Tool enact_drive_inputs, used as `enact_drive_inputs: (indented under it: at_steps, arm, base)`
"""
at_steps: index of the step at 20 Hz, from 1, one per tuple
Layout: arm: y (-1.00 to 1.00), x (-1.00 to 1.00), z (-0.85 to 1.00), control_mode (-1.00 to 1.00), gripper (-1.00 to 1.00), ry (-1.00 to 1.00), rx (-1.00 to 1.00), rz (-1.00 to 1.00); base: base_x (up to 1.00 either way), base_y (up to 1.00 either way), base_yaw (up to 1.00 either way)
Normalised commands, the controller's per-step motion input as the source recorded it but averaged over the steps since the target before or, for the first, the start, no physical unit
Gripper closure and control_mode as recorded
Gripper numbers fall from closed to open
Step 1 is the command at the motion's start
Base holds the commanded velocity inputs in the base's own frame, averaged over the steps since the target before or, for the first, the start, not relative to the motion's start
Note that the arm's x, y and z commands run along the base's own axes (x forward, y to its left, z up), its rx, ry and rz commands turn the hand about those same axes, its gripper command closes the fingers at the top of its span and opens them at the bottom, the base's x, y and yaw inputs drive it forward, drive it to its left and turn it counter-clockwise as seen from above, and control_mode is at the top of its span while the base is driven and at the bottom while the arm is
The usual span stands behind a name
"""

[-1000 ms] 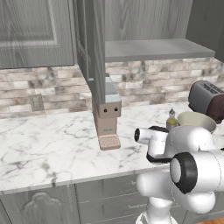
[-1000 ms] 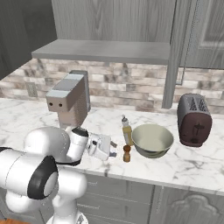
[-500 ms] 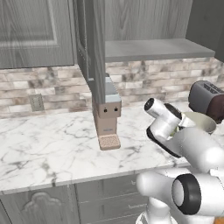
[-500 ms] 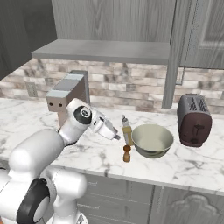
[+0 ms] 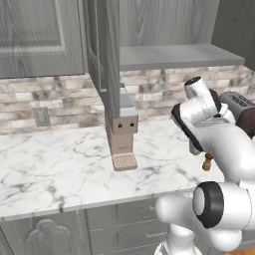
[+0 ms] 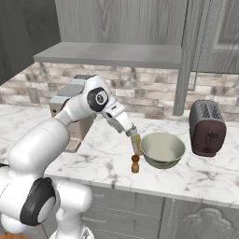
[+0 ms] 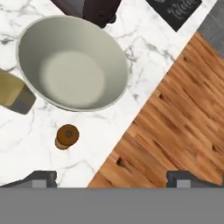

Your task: Retrieve the bottle and the shaker from the cabinet and place them next to the mixing bowl on the counter. Then add garlic from the fridge to the mixing bowl.

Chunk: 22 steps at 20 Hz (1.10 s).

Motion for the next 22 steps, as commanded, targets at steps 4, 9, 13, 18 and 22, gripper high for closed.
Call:
enact_drive_inputs:
  at_steps: [4, 9, 13, 18, 22]
  arm:
    - [0.16, -0.72, 0.0, -1.0, -1.0, -0.18, 0.13, 0.39]
    - [0.43, -0.21, 0.17, -1.0, -1.0, -0.27, 0.09, 0.38]
    - [0.57, -0.16, 0.28, -1.0, -1.0, -0.22, 0.09, 0.43]
    - [0.51, -0.67, 0.4, -1.0, -1.0, -0.23, 0.03, 0.36]
    - [0.28, -0.97, 0.82, -1.0, -1.0, -0.28, 0.0, 0.19]
  base:
    - [0.0, 0.0, 0.0]
    - [0.0, 0.0, 0.0]
    - [0.0, 0.0, 0.0]
    - [0.0, 0.0, 0.0]
    - [0.0, 0.0, 0.0]
